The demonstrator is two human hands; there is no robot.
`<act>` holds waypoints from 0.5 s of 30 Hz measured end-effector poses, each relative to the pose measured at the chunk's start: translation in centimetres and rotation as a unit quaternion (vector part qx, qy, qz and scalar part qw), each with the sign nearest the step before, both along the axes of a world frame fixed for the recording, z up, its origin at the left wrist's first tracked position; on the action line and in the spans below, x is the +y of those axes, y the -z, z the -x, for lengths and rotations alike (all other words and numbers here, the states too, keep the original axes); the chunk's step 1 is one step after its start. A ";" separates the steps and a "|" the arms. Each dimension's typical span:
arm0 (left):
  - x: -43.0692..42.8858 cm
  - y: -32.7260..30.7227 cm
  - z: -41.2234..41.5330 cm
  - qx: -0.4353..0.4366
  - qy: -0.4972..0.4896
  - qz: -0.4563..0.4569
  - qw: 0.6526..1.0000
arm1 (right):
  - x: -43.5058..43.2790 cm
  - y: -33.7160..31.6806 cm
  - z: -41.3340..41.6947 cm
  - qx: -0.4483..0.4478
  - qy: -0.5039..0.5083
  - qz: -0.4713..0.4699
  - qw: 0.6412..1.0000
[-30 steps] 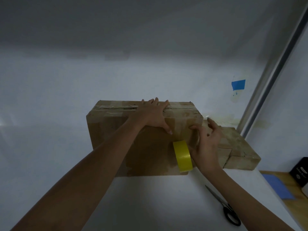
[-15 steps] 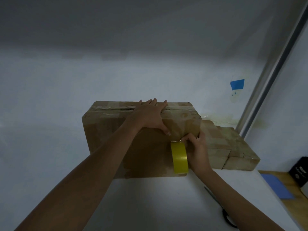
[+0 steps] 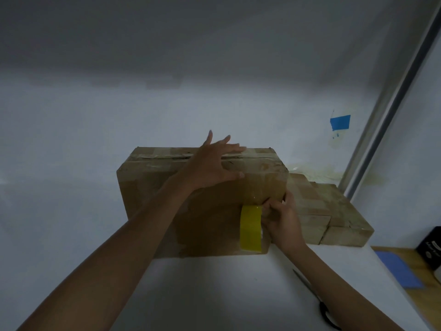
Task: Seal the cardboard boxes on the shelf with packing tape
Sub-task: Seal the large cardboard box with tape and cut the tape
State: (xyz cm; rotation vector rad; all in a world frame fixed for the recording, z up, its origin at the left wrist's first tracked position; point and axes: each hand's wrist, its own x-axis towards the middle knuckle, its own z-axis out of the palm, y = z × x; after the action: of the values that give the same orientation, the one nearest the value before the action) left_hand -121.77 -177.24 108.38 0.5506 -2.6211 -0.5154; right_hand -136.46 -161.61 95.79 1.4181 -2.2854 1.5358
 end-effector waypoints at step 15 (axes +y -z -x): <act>-1.8 13.5 -11.7 0.373 -0.339 -0.270 0.820 | 0.1 2.6 0.5 -0.069 0.042 0.031 0.996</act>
State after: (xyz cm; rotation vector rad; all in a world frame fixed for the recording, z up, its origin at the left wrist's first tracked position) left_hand -110.09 -179.03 94.83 1.1161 -1.3798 -0.9784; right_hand -136.91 -161.53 93.15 1.2217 -2.3173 1.7120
